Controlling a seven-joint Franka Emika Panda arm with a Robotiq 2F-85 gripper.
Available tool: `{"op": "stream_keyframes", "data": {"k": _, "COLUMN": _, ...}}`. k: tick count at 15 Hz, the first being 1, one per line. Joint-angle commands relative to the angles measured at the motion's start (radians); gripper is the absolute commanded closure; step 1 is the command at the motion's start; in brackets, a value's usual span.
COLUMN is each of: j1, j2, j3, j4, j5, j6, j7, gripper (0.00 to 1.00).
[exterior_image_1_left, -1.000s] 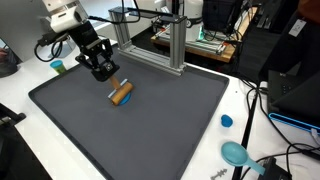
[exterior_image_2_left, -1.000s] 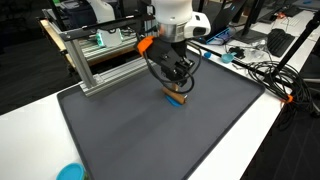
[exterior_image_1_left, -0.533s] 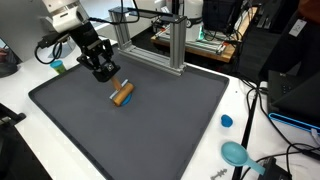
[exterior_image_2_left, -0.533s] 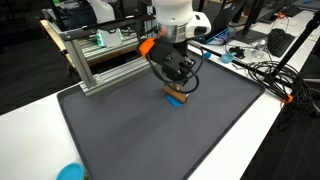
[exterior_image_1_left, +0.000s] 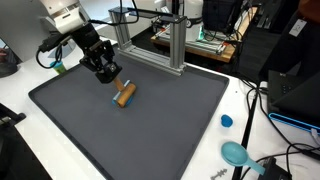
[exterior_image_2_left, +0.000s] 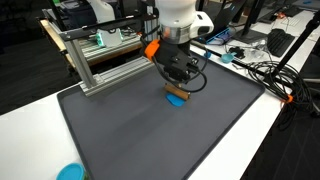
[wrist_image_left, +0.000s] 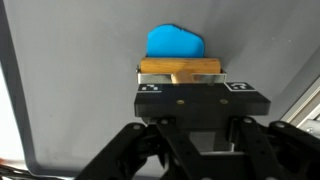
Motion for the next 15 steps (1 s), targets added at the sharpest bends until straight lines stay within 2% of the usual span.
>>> {"op": "stream_keyframes", "data": {"k": 1, "j1": 0.005, "j2": 0.103, "j3": 0.035, "j4": 0.007, "j5": 0.052, "j6": -0.038, "j7": -0.047, "gripper": 0.78}}
{"op": "stream_keyframes", "data": {"k": 5, "j1": 0.007, "j2": 0.116, "j3": 0.038, "j4": 0.027, "j5": 0.063, "j6": -0.075, "j7": -0.061, "gripper": 0.78}}
{"op": "stream_keyframes", "data": {"k": 10, "j1": 0.017, "j2": 0.161, "j3": 0.055, "j4": 0.056, "j5": 0.150, "j6": -0.149, "j7": -0.079, "gripper": 0.78}}
{"op": "stream_keyframes", "data": {"k": 13, "j1": 0.033, "j2": 0.100, "j3": 0.034, "j4": 0.025, "j5": 0.149, "j6": -0.096, "j7": -0.064, "gripper": 0.78}}
{"op": "stream_keyframes", "data": {"k": 15, "j1": 0.045, "j2": 0.011, "j3": 0.007, "j4": -0.036, "j5": 0.114, "j6": -0.049, "j7": -0.040, "gripper": 0.78}}
